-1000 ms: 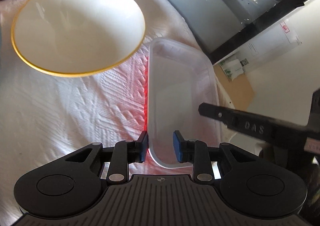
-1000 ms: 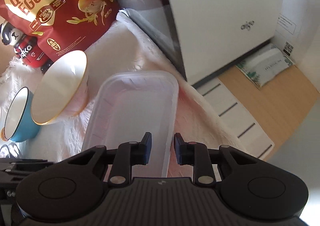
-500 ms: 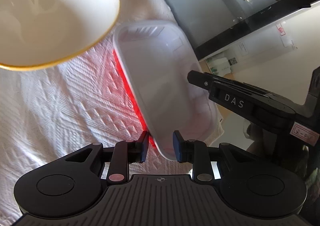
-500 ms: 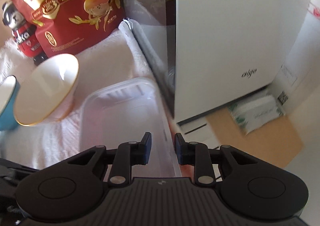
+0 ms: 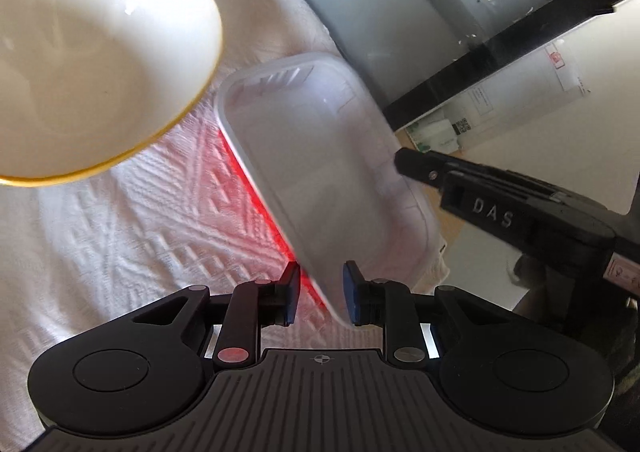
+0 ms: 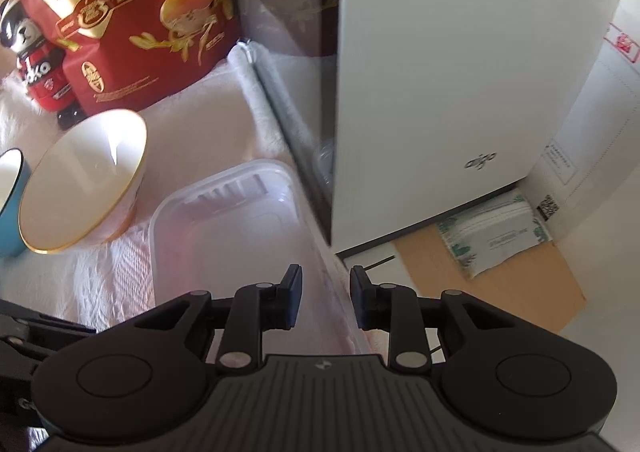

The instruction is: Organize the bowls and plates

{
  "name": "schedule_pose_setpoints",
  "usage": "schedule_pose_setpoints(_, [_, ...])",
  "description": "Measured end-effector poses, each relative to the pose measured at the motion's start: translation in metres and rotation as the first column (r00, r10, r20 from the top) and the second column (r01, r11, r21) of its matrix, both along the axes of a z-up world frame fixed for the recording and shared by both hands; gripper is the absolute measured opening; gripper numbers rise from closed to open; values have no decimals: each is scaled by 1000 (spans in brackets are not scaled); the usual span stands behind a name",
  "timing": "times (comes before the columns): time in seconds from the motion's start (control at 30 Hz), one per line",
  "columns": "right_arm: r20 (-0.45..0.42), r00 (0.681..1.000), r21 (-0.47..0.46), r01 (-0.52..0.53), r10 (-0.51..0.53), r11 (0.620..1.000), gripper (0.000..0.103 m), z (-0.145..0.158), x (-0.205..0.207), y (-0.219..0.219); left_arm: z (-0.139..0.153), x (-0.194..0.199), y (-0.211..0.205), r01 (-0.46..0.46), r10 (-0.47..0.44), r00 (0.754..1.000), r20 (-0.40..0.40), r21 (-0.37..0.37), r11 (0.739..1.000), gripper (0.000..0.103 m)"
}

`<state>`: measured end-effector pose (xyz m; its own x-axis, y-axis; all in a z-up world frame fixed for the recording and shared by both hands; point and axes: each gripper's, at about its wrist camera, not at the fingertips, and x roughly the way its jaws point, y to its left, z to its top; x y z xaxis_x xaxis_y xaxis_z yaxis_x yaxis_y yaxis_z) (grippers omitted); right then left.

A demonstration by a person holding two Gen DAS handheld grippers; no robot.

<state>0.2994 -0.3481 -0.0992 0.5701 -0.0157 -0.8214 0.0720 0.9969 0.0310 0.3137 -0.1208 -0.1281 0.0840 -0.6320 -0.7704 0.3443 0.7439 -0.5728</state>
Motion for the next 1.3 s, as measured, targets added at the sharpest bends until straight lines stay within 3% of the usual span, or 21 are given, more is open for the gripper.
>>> schedule_pose_setpoints(0.2, [49, 999, -14, 2, -2, 1000, 27, 15, -9, 7, 21, -12, 42, -62, 62, 997, 42, -1, 998, 26])
schedule_pose_setpoints(0.37, [102, 993, -10, -65, 65, 998, 30, 29, -13, 27, 34, -24, 89, -193, 192, 978, 80, 7, 981, 26])
schedule_pose_setpoints(0.53, [149, 978, 3, -149, 147, 989, 32, 36, -6, 49, 42, -36, 134, -350, 344, 931, 123, 31, 936, 26])
schedule_pose_setpoints(0.7, [174, 961, 35, -222, 213, 974, 36, 40, 5, 77, 49, -34, 165, -479, 474, 871, 133, 7, 878, 26])
schedule_pose_setpoints(1.07, [140, 950, 97, -293, 278, 951, 43, 35, 57, 94, 34, 12, 164, -635, 636, 770, 46, -49, 771, 26])
schedule_pose_setpoints(1.3, [60, 948, 160, -319, 313, 934, 43, 15, 104, 92, 26, 37, 150, -658, 657, 752, 60, -1, 753, 23])
